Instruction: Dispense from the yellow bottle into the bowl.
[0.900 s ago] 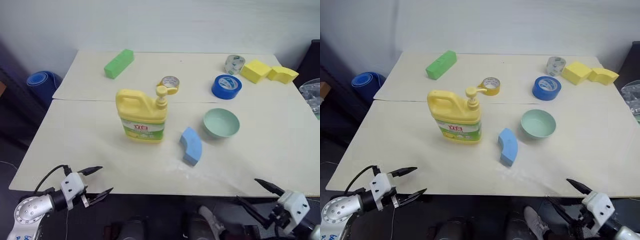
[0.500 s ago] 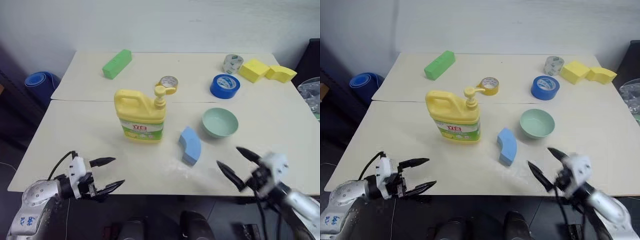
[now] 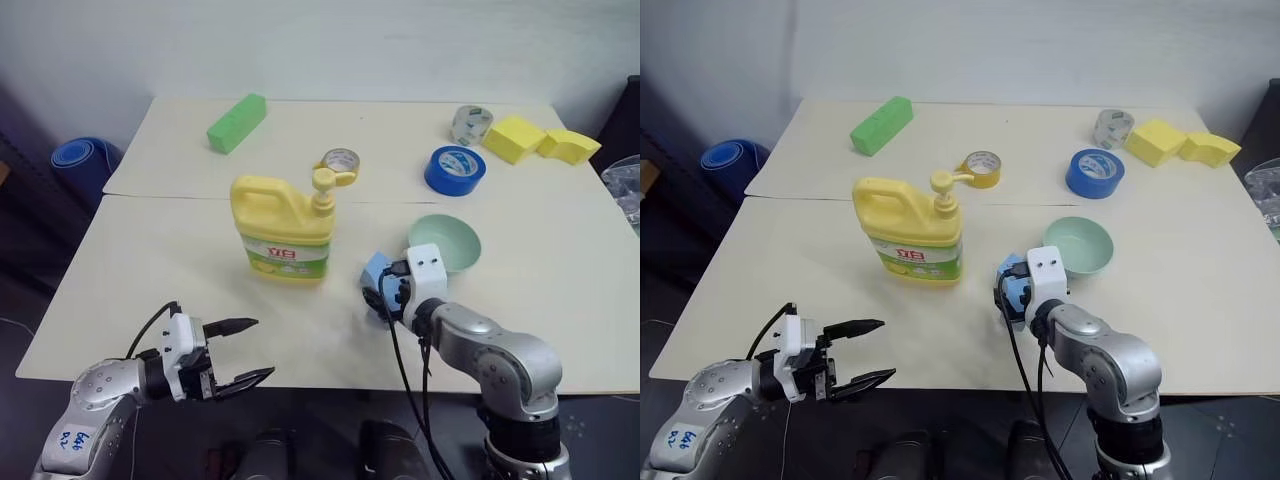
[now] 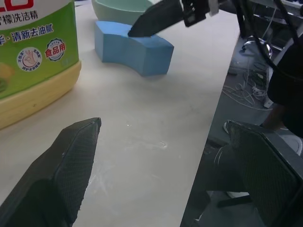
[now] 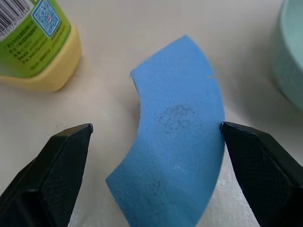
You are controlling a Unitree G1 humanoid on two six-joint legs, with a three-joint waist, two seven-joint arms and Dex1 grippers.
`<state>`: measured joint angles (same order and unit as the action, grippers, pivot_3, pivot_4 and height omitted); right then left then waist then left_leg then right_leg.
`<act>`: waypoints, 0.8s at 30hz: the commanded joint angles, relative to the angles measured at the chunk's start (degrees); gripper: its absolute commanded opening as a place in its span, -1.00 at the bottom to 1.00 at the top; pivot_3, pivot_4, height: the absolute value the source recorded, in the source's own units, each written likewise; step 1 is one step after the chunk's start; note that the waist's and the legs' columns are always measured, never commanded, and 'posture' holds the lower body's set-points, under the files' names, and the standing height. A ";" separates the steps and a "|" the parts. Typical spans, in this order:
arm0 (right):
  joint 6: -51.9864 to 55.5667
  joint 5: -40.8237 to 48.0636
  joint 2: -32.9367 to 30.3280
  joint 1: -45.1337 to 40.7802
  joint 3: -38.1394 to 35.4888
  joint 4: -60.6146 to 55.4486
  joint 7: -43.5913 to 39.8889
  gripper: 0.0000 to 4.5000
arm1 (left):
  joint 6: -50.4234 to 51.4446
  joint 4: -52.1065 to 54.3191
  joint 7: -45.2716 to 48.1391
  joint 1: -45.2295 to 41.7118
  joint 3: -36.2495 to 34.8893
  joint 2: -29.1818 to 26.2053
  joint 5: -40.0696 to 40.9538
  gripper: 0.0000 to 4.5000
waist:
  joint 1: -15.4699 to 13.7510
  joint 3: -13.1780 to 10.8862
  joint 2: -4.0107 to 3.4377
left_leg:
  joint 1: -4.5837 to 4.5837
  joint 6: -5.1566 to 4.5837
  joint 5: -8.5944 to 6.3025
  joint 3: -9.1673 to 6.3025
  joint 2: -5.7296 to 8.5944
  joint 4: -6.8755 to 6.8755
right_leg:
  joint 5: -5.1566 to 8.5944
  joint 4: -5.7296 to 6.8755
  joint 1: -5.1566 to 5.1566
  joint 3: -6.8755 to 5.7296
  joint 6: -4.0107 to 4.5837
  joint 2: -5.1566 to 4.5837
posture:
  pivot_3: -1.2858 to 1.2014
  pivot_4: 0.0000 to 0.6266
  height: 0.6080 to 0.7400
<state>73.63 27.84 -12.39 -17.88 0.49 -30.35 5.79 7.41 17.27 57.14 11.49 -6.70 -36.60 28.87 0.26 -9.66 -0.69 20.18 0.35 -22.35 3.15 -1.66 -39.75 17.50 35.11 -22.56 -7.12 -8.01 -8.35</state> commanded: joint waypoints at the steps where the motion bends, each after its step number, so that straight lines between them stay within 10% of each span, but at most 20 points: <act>1: 1.41 -1.33 0.25 0.60 0.68 4.81 -1.68 1.00 | -0.73 1.54 -0.16 -1.04 0.48 0.64 -0.12 0.99 | -0.03 0.05 0.07 | -0.02 0.00 0.00 0.00 -0.01 0.00 | 0.00 0.01 0.01 0.00 0.00 0.01 | 0.03 -0.52 1.00; 9: 4.84 0.53 -0.72 1.13 -6.18 2.38 -7.07 0.14 | -0.93 0.61 -1.21 -6.47 2.64 2.93 -1.01 1.00 | -0.05 0.02 0.01 | 0.03 0.00 0.00 0.02 -0.01 0.01 | 0.00 0.08 -0.07 0.02 -0.01 0.02 | 0.03 -0.52 1.00; 17: -12.23 10.07 -16.36 13.15 -30.41 -8.30 -30.54 0.13 | -0.29 0.38 -1.59 -11.40 4.78 5.66 -0.34 1.00 | -1.02 -0.02 -0.05 | 0.10 -0.02 -0.01 -0.04 0.05 0.01 | -0.03 -0.09 -0.03 0.02 -0.06 0.01 | 0.03 -0.52 1.00; 24: -35.60 -10.23 -32.38 13.58 -35.74 28.00 -26.45 0.13 | 0.73 -0.61 -2.56 -17.44 8.30 9.93 -0.78 1.00 | -1.41 -0.02 0.08 | -0.05 -0.17 0.00 0.43 0.07 -0.17 | -0.08 -0.24 0.11 0.39 -0.15 0.02 | 0.03 -0.52 1.00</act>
<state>43.82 21.40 -43.22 -3.63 -36.55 -9.42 -20.40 8.29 16.74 54.72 -5.29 1.15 -26.92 27.77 -1.15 -9.67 -0.61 20.11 0.16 -22.33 3.64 -1.59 -39.91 17.42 34.88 -22.47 -6.68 -8.16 -8.32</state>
